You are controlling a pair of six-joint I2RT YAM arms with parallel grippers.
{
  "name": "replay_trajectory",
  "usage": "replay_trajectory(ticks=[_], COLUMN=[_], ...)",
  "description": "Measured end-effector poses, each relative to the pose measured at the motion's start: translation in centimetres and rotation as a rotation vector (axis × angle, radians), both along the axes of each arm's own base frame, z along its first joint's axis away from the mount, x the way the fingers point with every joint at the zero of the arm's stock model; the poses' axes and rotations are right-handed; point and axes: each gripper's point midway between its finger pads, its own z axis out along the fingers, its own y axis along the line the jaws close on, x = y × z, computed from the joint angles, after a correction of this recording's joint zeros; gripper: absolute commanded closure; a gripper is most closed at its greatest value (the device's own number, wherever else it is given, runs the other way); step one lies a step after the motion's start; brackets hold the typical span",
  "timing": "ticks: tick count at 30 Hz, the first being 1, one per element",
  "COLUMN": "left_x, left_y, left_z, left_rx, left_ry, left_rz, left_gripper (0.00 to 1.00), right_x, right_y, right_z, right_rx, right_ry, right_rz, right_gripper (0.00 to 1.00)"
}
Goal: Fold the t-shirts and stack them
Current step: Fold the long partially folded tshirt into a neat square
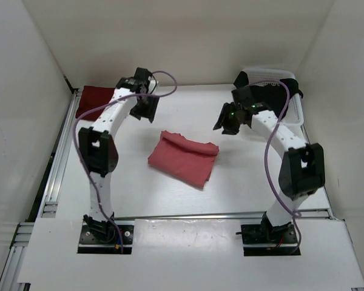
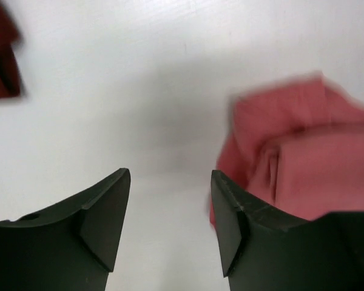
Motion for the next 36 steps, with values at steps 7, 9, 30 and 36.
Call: replay_trajectory(ticks=[7,9,30,36], left_x=[-11.2,-12.1,-4.0,-2.3], left_y=[-3.6,-5.2,-7.3,-6.4], left_z=[0.5,-0.4,-5.2,-5.1], left_rx=[-0.030,-0.051,-0.014,-0.057], left_ry=[0.107,0.144,0.134,0.135], left_rz=[-0.176,-0.220,-0.174,-0.147], left_gripper=[0.67,0.67,0.22,0.09], right_x=[-7.7,-9.6,1.7,3.9], right_y=[6.3,7.2,10.5,9.9], right_z=[4.0,2.3,-7.0,-9.7], right_rx=[0.013,0.013,-0.034,-0.046], right_ry=[-0.110,-0.051,0.099,0.126], right_rz=[0.140,0.150,0.021,-0.003], right_gripper=[1.00,1.00,1.00,1.00])
